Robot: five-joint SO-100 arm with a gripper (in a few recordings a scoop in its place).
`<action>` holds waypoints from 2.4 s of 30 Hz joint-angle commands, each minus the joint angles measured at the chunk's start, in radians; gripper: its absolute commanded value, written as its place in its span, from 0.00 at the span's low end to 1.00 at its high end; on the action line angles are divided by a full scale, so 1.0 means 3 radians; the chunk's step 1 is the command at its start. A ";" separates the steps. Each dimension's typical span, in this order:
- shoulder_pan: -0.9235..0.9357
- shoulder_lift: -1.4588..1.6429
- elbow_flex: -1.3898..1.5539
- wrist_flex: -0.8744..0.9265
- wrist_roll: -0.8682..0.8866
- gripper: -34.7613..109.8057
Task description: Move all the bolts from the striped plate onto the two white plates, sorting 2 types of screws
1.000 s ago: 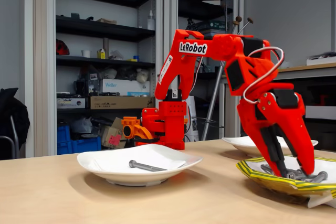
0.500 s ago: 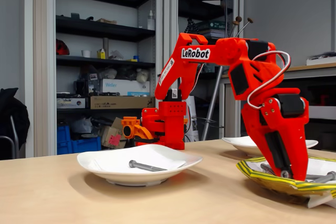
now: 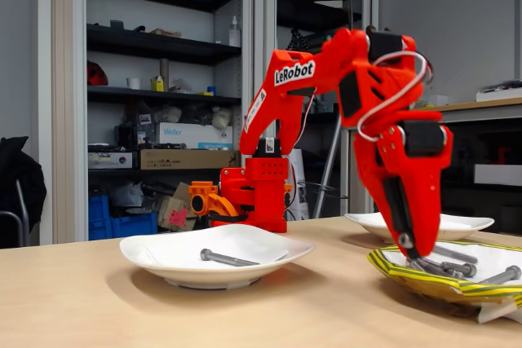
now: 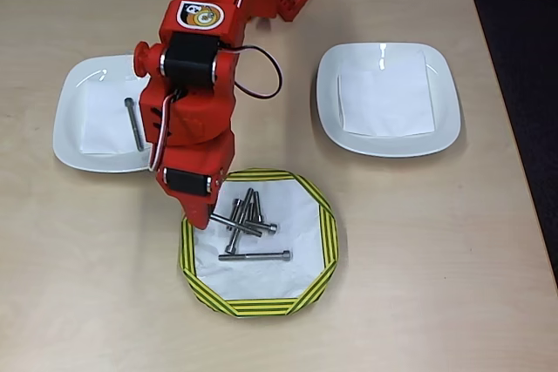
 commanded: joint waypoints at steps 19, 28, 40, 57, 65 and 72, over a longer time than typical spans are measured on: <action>0.1606 0.2040 0.2459 -0.0159 -0.0476 0.24; 0.1856 0.1866 0.2608 -0.0251 -0.1171 0.24; 0.1585 0.1917 0.2587 -0.0189 -0.1058 0.33; -0.0240 0.0936 0.0603 -0.0230 0.0414 0.34; -0.0649 0.0440 0.0307 -0.0261 0.1365 0.35; -0.0747 0.0118 0.0107 -0.0363 0.1600 0.35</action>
